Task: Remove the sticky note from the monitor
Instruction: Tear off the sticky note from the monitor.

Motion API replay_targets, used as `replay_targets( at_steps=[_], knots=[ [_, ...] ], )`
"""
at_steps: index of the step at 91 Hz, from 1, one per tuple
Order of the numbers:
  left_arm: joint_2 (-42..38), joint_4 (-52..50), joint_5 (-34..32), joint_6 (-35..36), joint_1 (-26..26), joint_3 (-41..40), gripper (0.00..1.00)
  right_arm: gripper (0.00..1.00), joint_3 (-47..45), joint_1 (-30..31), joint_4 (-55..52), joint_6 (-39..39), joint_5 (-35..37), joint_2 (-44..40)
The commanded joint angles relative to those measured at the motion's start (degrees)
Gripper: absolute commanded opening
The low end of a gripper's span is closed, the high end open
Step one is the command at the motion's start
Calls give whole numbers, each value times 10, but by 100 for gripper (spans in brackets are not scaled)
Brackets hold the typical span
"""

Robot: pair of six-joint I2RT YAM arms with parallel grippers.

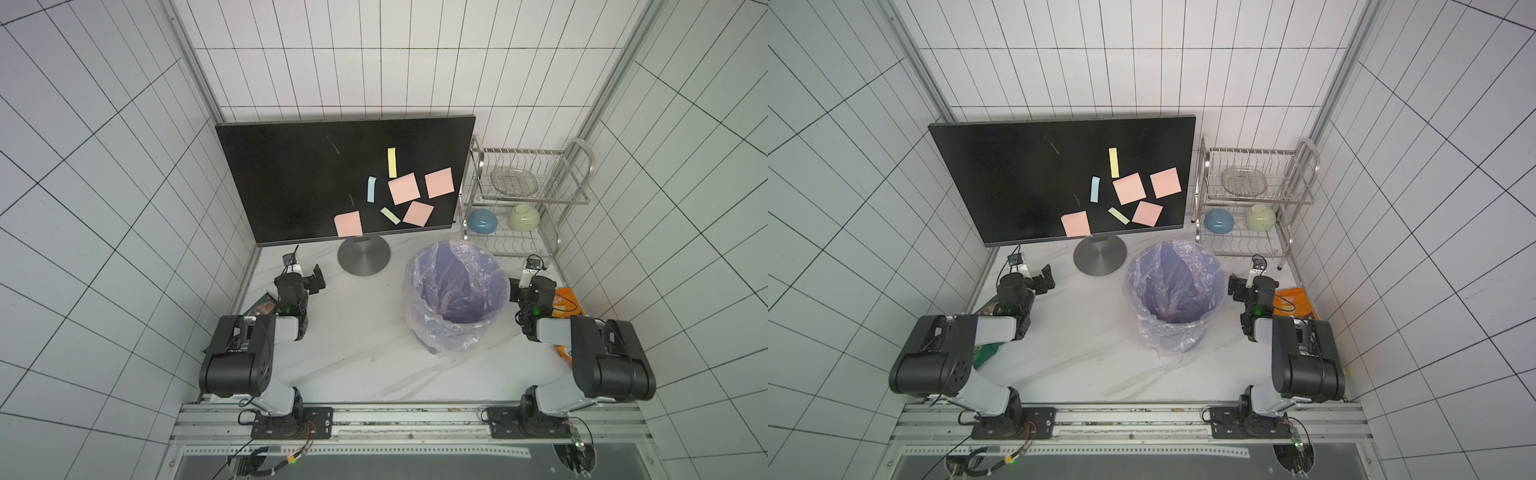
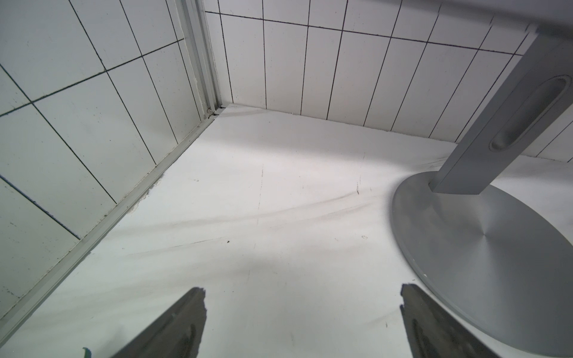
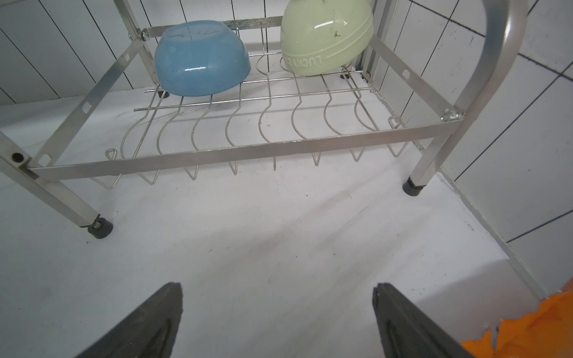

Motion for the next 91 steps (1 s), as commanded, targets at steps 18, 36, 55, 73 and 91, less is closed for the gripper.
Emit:
replay_targets(
  at_steps=[18, 36, 55, 73, 91],
  knots=[
    [-137, -108, -53, -15, -24, -1, 98, 99, 38, -6, -142, 14, 50, -127],
    [-238, -243, -89, -76, -66, 25, 98, 99, 44, -5, -239, 25, 102, -248],
    [-310, -378, -99, -134, -139, 68, 98, 99, 87, -5, -353, 41, 95, -346],
    [-367, -471, -62, -185, -166, 118, 98, 99, 173, -4, -426, 58, -5, -392],
    [-395, -477, -15, -255, -165, 151, 99, 99, 286, 19, -509, 69, -156, -376]
  ],
)
